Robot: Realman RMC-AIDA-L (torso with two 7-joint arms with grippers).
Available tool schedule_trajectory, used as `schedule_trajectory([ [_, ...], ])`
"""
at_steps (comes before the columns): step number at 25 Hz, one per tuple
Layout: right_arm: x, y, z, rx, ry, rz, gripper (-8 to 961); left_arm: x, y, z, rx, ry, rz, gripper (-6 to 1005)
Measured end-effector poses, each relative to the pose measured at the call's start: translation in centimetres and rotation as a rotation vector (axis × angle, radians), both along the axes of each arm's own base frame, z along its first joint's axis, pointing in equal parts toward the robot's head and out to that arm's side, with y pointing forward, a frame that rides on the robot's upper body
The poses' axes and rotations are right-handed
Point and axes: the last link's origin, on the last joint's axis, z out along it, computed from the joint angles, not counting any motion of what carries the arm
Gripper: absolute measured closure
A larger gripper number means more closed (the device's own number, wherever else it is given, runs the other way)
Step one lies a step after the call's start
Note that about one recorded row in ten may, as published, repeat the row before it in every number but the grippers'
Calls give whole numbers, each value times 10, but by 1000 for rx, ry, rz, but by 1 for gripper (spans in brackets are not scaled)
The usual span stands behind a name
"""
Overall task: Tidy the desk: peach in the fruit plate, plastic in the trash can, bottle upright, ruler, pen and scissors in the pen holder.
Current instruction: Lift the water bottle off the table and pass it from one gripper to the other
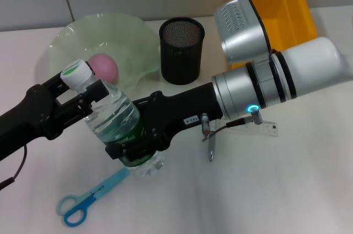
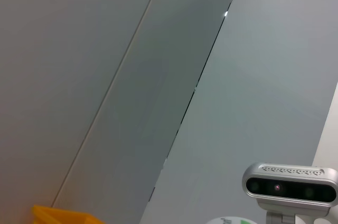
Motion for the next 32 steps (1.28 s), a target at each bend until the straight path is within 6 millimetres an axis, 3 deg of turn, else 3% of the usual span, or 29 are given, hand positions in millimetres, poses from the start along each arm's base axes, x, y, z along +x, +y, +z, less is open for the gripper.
schedule_trajectory([
  [5, 0, 0, 0, 0, 0, 2, 136, 0, 0, 0, 0, 0, 3, 268],
  [9, 0, 0, 0, 0, 0, 4, 135, 0, 0, 0, 0, 0, 3, 324],
  [13, -1, 0, 0, 0, 0, 5, 134, -1, 0, 0, 2, 0, 5, 513],
  [32, -1, 0, 1, -6, 2, 6, 128, 0, 1, 0, -2, -1, 8, 560],
])
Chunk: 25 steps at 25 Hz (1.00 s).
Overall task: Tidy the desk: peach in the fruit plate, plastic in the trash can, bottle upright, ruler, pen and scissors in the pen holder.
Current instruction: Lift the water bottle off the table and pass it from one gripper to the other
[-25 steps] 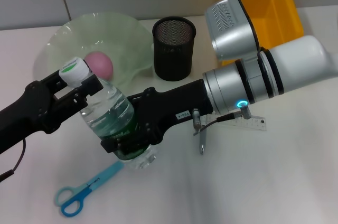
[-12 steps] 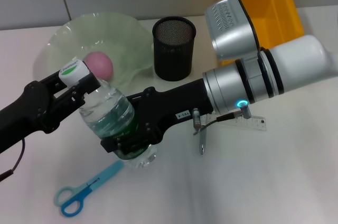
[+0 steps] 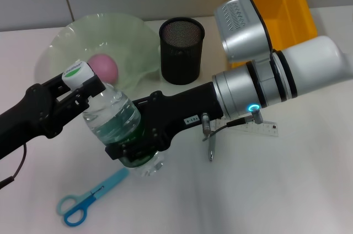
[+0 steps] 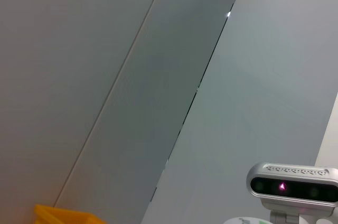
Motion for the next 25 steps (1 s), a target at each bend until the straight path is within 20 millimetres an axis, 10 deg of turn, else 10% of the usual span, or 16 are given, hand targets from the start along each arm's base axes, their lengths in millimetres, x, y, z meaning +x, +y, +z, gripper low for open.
schedule_trajectory([
  [25, 0, 2, 2, 24, 6, 21, 121, 1, 2, 2, 4, -4, 0, 549],
])
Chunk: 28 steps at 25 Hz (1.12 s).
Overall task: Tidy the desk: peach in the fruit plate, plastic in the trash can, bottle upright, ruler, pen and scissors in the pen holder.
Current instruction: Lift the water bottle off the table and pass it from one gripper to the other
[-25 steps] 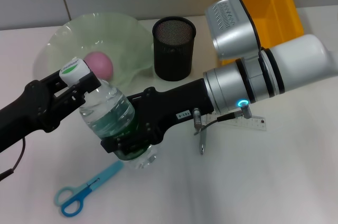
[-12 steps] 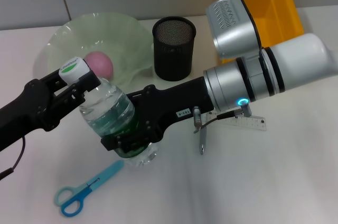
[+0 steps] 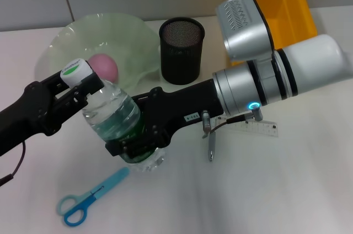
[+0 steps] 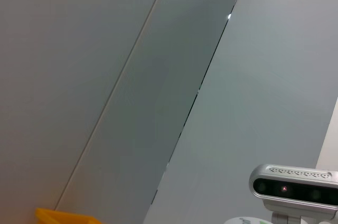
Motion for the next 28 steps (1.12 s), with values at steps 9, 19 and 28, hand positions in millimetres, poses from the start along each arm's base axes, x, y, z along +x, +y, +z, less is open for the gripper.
schedule_trajectory([
  [9, 0, 0, 1, 6, 1, 3, 118, 0, 0, 1, 2, 1, 1, 545],
  [19, 6, -2, 0, 3, -9, -7, 119, 0, 1, 2, 6, 2, 0, 541],
  [28, 21, -1, 0, 42, -29, -55, 121, -3, 3, 8, 33, 4, 12, 537],
])
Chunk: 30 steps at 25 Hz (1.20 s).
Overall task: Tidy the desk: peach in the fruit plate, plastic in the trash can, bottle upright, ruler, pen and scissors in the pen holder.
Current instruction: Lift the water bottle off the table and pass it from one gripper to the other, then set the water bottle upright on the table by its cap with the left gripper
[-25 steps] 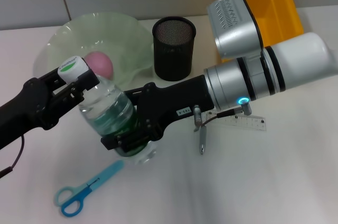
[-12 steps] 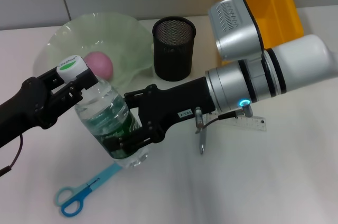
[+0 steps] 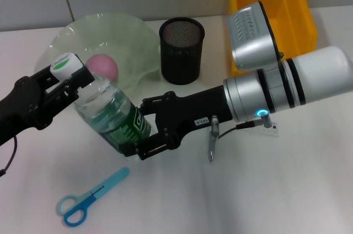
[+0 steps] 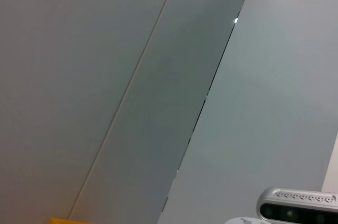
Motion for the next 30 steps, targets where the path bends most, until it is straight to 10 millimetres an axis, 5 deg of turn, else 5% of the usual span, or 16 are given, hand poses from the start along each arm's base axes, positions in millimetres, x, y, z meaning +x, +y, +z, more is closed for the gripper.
schedule_trajectory([
  [30, 36, 1, -8, 92, -70, -69, 123, -11, 11, 8, 162, 39, 65, 524],
])
